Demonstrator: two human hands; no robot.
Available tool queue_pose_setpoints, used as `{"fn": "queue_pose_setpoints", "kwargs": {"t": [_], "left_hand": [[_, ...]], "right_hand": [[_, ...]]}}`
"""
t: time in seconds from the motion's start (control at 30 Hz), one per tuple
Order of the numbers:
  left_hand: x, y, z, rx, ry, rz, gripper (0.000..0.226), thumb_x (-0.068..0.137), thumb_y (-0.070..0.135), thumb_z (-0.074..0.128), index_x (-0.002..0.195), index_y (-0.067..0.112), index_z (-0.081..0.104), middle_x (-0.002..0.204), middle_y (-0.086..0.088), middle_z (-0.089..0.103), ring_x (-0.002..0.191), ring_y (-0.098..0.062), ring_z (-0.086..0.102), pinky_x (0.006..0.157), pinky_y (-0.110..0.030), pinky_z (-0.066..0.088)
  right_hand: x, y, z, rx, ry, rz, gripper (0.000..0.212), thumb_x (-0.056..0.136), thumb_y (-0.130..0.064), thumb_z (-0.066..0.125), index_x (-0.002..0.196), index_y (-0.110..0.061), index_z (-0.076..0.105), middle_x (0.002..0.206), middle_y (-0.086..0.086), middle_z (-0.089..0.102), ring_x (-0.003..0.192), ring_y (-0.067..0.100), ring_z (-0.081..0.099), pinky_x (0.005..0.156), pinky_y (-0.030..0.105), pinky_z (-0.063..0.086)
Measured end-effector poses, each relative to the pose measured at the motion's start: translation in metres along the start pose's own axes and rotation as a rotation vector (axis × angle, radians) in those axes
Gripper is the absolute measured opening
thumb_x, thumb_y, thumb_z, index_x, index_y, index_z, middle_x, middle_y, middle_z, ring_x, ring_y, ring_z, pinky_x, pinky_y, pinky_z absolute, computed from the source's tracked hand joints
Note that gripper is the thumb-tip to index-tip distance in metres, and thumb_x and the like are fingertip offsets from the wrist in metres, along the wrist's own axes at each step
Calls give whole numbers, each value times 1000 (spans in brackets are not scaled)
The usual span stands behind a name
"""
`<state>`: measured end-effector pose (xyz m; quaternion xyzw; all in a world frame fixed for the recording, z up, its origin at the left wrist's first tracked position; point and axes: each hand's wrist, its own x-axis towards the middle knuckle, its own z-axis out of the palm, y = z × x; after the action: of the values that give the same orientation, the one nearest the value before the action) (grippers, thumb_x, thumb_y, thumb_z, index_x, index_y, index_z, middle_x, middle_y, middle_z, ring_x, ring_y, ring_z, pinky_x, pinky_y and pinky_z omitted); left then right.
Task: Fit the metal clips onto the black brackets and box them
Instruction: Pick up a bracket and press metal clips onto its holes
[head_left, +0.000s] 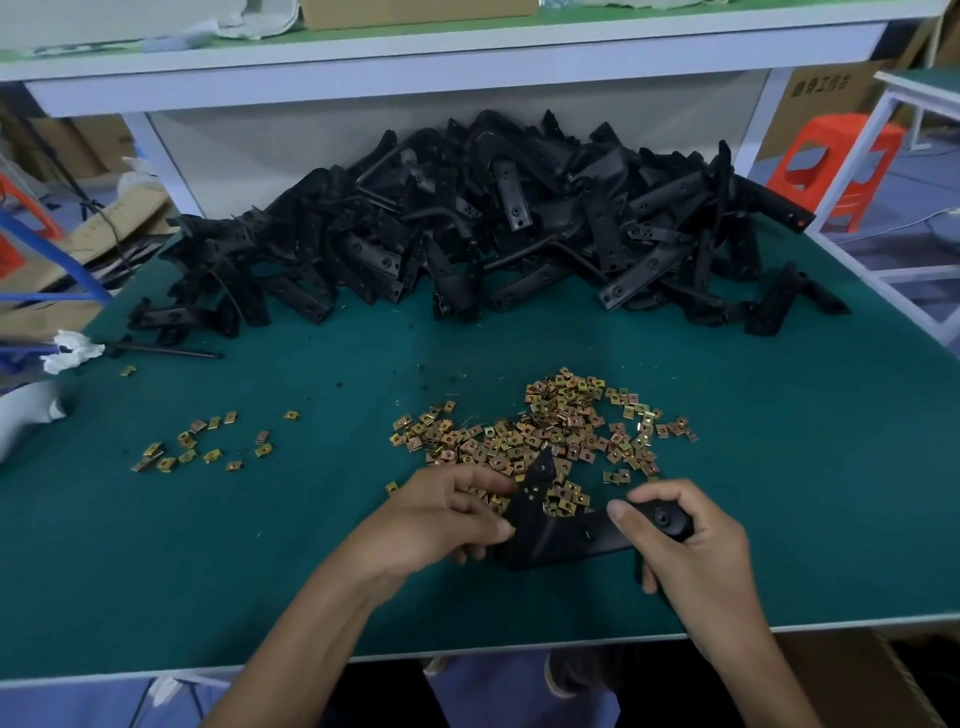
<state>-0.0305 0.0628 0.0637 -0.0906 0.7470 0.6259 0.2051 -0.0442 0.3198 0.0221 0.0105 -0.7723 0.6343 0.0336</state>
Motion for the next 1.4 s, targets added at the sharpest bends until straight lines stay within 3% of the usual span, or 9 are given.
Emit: {"fn": "queue_pose_setpoints", "kwargs": {"t": [0.27,0.47,0.63,0.77,0.93,1.03,1.1,1.2,1.4], "left_hand": [[-5,-7,20,194,257,150,29,88,30,75,111,45,65,99,13,74,78,7,64,69,-7,44],[15,0,3,324,399,261,15,96,34,63,103,46,68,92,25,73,89,7,66,78,-15,48],[69,12,-44,739,657,225,20,100,25,59,114,20,73,108,6,73,104,-18,67,89,-33,55],[93,13,-55,941,596,140,21,98,35,62,107,21,75,108,-5,70,107,-27,63,87,-42,57],[100,20,-59,899,528,175,10,93,26,67,87,22,74,96,5,70,108,-24,61,95,-39,52],[96,24,-52,886,538,228,6,92,18,64,92,17,70,92,5,68,99,-22,64,83,-32,51],[88,27,-47,758,552,256,7,96,20,62,102,18,66,92,7,67,92,-18,66,73,-26,48],[72,33,-35,524,462,322,19,101,25,57,118,27,67,103,13,68,95,-7,64,78,-19,46],[42,31,-8,71,308,296,16,96,22,67,98,37,70,87,0,75,71,-4,62,74,-28,50]], "right_hand": [[-1,2,4,-38,66,-19,11,85,-32,78,89,-36,69,50,9,58,40,22,54,47,23,46],[2,-3,3,104,54,42,22,88,-31,73,104,-44,65,79,-2,71,58,20,69,55,24,55],[2,-1,2,107,67,50,17,93,-23,70,85,-36,65,76,7,68,55,18,66,51,21,52],[3,3,3,66,68,64,18,95,-25,69,85,-38,63,79,-3,70,58,18,67,52,25,54],[4,4,3,75,72,66,17,94,-23,69,85,-35,63,75,0,68,55,18,65,51,24,52],[5,5,2,83,70,63,15,94,-23,70,85,-34,63,75,2,68,56,19,65,51,25,52],[5,5,2,84,70,54,15,94,-23,70,85,-33,63,74,2,68,56,19,65,50,25,52],[5,5,2,87,66,49,14,94,-24,69,85,-33,63,74,1,68,56,18,65,51,24,52],[4,2,2,97,48,24,17,95,-20,68,84,-31,62,70,1,66,54,19,63,52,23,51]]}}
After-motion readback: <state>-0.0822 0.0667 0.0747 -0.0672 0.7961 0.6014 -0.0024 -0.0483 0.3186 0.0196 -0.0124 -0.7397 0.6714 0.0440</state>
